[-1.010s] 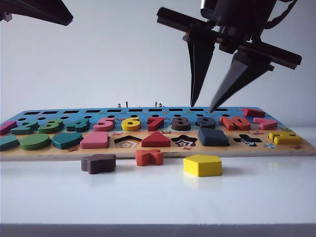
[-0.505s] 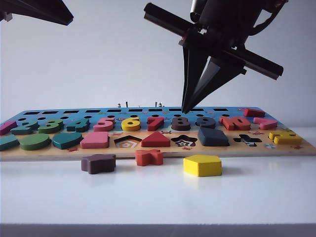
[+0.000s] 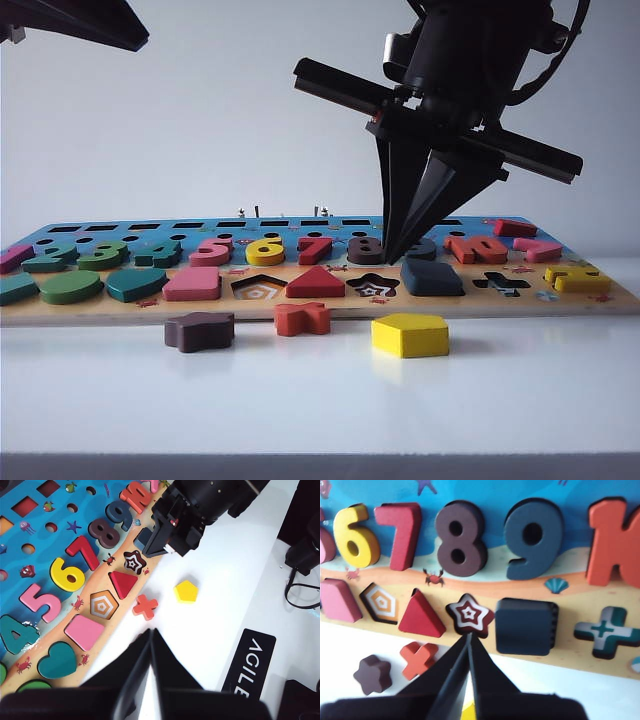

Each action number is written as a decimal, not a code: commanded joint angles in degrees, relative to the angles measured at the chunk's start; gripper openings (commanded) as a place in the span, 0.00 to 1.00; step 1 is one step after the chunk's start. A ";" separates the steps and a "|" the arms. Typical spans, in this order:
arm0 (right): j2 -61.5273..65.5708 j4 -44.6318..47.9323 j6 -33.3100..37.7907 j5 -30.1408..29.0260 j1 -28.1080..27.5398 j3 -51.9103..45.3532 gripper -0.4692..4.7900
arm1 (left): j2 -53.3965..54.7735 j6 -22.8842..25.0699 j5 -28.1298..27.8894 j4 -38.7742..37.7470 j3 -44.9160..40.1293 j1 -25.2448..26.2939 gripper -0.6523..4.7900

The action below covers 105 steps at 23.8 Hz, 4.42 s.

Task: Insert the cube into the slot.

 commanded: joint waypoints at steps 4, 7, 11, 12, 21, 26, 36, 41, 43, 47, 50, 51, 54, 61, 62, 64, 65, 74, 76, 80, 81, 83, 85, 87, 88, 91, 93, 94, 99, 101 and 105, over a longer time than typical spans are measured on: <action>0.17 -1.38 -0.15 2.62 -0.22 0.15 0.07 | -0.11 0.42 0.50 0.98 0.20 0.09 0.15; 0.20 -1.77 -0.17 2.91 -0.22 0.15 0.07 | -0.11 0.42 0.50 0.98 0.20 0.07 0.15; 0.20 -1.75 -0.17 3.67 -0.24 0.15 0.07 | -0.11 0.42 0.50 0.98 0.20 0.09 0.15; 0.20 -1.79 -0.17 4.02 -0.24 0.15 0.07 | -0.13 0.42 0.50 0.98 0.20 0.09 0.15; -2.19 6.73 -4.11 -1.38 -0.04 0.24 0.07 | -0.11 0.42 0.50 0.98 0.20 0.09 0.15; -8.96 15.19 -11.54 1.84 0.20 0.24 0.07 | -0.13 0.42 0.50 0.98 0.20 0.09 0.15; -14.32 13.07 -30.29 12.92 -1.03 -0.76 0.07 | -0.13 0.42 0.50 1.18 0.20 0.09 0.15; -16.48 14.27 -30.36 12.68 -6.12 -3.63 0.07 | -0.13 0.42 0.50 1.25 0.20 0.09 0.15; -18.27 14.82 -30.29 12.17 -8.94 -6.01 0.07 | -0.13 0.42 0.50 1.25 0.20 0.07 0.15; -23.52 16.50 -29.70 10.99 -12.50 -12.28 0.07 | -0.13 0.42 0.50 1.27 0.20 0.07 0.15; -26.34 16.70 -29.68 10.99 -13.86 -15.08 0.07 | -0.13 0.42 0.50 1.51 0.20 0.09 0.15; -27.32 16.70 -29.70 10.99 -14.38 -15.93 0.07 | -0.13 0.42 0.50 1.68 0.20 0.09 0.15; -30.99 16.68 -29.68 10.93 -16.79 -18.91 0.07 | -0.13 0.44 0.48 2.49 0.20 0.09 0.15; -38.27 16.70 -29.68 6.80 -22.05 -23.76 0.07 | -0.13 0.83 0.44 2.95 0.20 0.09 0.15; -39.58 16.72 -29.68 5.27 -23.19 -24.57 0.07 | -0.13 1.18 0.42 3.37 0.20 0.09 0.15; -41.68 16.72 -29.73 2.91 -24.92 -25.99 0.07 | -0.13 1.36 -0.09 4.13 0.22 0.09 0.15; -42.97 16.72 -29.73 1.33 -26.14 -26.97 0.07 | -0.13 1.31 -0.55 4.52 0.22 0.09 0.15; -56.61 19.91 -29.75 -12.83 -36.09 -36.61 0.07 | -0.13 1.31 -1.07 5.75 0.20 0.09 0.15; -59.28 20.90 -29.75 -12.72 -36.92 -38.27 0.07 | -0.17 1.31 -1.11 5.75 0.20 0.11 0.15; -63.78 22.82 -29.75 -12.35 -39.08 -41.16 0.07 | -1.05 1.31 -3.02 5.81 0.20 0.15 0.15; -64.35 22.97 -29.73 -12.35 -39.54 -41.51 0.07 | -1.33 1.31 -3.74 5.90 0.20 0.17 0.15; -65.00 23.47 -29.73 -12.33 -40.28 -42.16 0.07 | -2.03 1.31 -4.72 6.21 0.20 0.66 0.15; -65.55 24.22 -29.70 -12.24 -40.72 -42.99 0.08 | -2.82 1.25 -5.18 6.64 0.20 1.79 0.15; -66.07 24.87 -29.70 -12.17 -40.98 -44.02 0.08 | -3.63 1.20 -5.16 7.23 0.20 3.37 0.15; -66.16 25.40 -29.70 -12.17 -40.98 -44.48 0.08 | -3.93 1.14 -5.16 7.45 0.20 4.09 0.15; -67.14 26.82 -29.70 -10.29 -41.03 -46.27 0.08 | -5.11 0.83 -5.38 8.72 0.20 7.28 0.15; -68.43 28.48 -29.73 -7.93 -41.24 -47.89 0.08 | -5.68 0.81 -5.57 8.83 0.20 9.31 0.15; -69.46 30.40 -29.73 -7.80 -41.64 -49.24 0.08 | -5.81 0.76 -5.57 8.92 0.20 10.23 0.15; -73.75 33.38 -29.73 -7.82 -42.82 -53.00 0.08 | -5.79 0.68 -5.99 8.94 0.20 11.34 0.15; -75.54 33.38 -29.73 -7.85 -43.32 -54.14 0.08 | -5.84 0.66 -6.54 8.96 0.20 11.93 0.15; -80.11 32.94 -29.70 -7.85 -43.69 -56.74 0.08 | -7.10 0.68 -7.28 9.20 0.15 15.08 0.15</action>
